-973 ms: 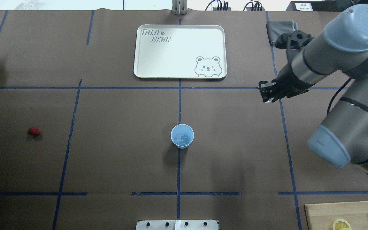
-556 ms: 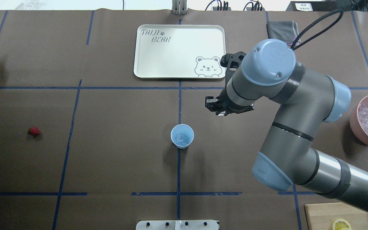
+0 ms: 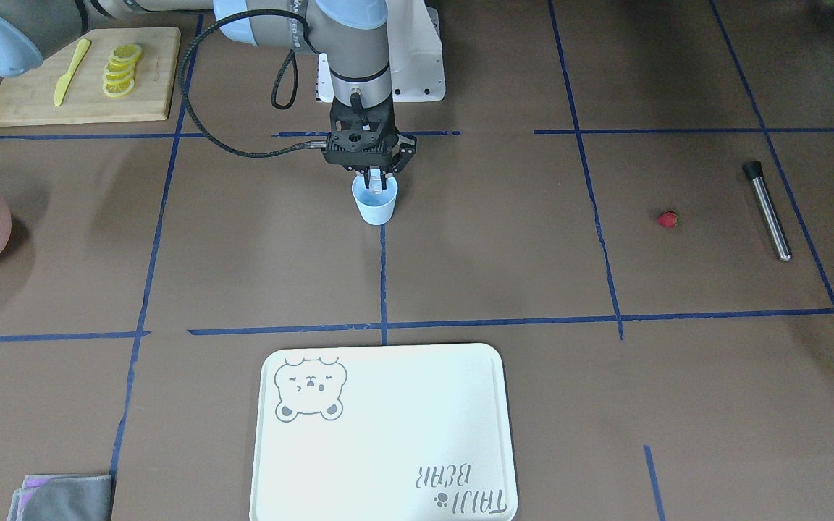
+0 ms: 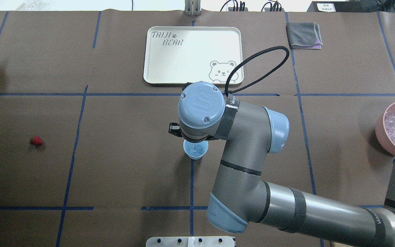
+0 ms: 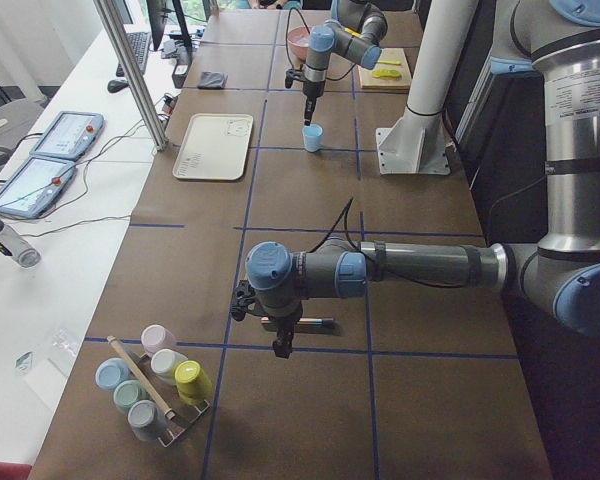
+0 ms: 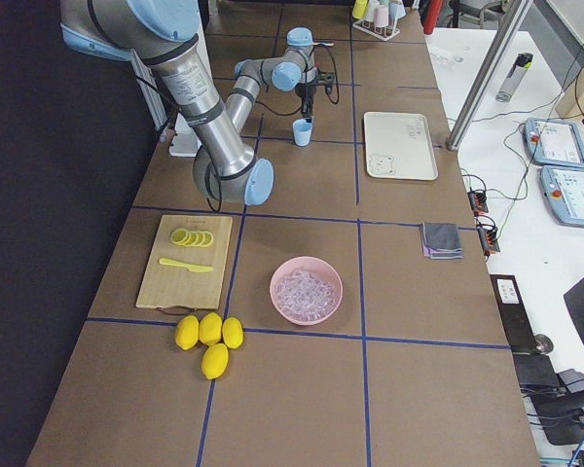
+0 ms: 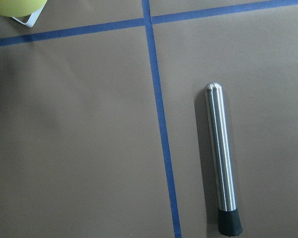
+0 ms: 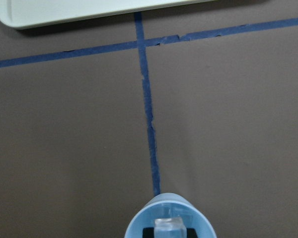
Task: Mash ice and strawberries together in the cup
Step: 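Carry the ice cube with the right gripper over the blue cup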
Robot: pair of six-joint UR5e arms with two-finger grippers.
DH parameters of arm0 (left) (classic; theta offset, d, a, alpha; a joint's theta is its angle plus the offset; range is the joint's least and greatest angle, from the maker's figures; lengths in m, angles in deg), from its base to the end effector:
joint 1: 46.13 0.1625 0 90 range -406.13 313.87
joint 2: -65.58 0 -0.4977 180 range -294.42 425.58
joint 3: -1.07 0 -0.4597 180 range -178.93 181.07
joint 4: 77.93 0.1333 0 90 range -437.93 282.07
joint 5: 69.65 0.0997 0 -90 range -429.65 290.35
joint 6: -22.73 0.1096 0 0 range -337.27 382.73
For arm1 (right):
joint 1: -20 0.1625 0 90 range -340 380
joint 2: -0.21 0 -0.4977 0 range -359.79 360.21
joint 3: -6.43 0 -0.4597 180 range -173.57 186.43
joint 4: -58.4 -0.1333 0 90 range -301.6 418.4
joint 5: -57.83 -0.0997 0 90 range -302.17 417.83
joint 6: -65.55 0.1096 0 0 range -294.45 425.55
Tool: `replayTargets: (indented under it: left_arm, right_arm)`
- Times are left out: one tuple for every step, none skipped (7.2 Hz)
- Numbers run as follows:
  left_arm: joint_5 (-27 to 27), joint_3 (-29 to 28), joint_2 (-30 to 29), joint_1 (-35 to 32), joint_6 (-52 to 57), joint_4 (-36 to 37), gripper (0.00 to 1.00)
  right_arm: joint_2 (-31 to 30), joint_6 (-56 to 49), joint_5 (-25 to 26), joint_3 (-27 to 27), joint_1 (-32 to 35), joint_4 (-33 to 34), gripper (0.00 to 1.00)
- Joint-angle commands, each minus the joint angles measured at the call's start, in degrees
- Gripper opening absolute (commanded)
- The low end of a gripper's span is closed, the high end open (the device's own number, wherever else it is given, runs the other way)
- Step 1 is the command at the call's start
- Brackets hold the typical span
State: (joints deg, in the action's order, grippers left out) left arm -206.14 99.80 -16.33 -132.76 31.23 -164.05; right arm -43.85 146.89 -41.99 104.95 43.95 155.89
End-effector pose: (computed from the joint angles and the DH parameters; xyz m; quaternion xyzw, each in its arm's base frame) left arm -0.0252 -0.4872 0.7311 -0.0083 0.3953 0.0839 0.9147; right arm -0.6589 -0.4181 0.1354 0.0361 -0.4031 0.0878 0.9102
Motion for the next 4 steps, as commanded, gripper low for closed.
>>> replayTargets:
  left_arm:
    - [0.0,0.0,0.0,0.1,-0.1,0.0,1.00]
    - [0.0,0.0,0.0,0.0,0.0,0.0,1.00]
    - [0.0,0.0,0.0,0.0,0.0,0.0,1.00]
    - [0.0,0.0,0.0,0.0,0.0,0.0,1.00]
  right_arm:
    - [0.0,0.5,0.3,-0.1,-0.7,1.1,0.00]
    - [-0.1,0.4,0.3,0.3,-0.7,2.7,0.00]
    - [-0.2,0.4,0.3,0.4,-0.7,2.7,0.02]
    - [-0.2,0.4,0.3,0.3,-0.7,2.5,0.58]
